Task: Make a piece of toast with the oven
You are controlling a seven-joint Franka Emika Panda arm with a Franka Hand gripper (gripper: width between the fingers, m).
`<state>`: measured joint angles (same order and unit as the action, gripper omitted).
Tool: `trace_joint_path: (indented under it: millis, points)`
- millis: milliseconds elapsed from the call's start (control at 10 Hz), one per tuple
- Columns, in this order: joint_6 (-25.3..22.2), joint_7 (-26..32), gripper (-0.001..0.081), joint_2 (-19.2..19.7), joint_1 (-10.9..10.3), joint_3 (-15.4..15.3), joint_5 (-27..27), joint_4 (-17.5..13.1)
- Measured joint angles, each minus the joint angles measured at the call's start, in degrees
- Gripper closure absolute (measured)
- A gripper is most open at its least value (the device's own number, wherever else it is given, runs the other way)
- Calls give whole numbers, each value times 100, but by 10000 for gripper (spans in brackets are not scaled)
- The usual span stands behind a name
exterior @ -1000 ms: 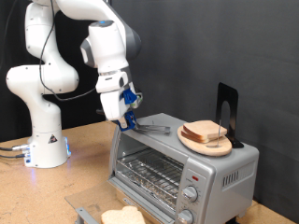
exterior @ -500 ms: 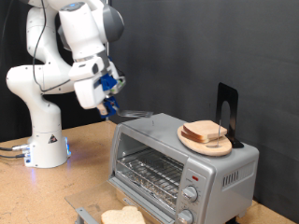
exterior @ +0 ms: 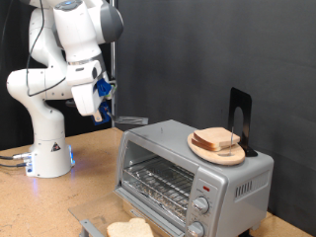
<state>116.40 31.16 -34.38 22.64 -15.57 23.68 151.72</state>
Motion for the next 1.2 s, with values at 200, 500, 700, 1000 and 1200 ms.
trace_joint_path:
  millis: [200, 500, 700, 1000, 1200]
  points:
    - [117, 871, 402, 11, 168, 136, -798, 66]
    - [407, 1338, 402, 339, 406, 180, -1273, -56]
    - [740, 2471, 402, 222, 293, 415, -1189, 193]
    - [1886, 3138, 402, 510, 551, 543, -1768, 447]
    - [1934, 2404, 402, 1149, 924, 311, -2273, 60]
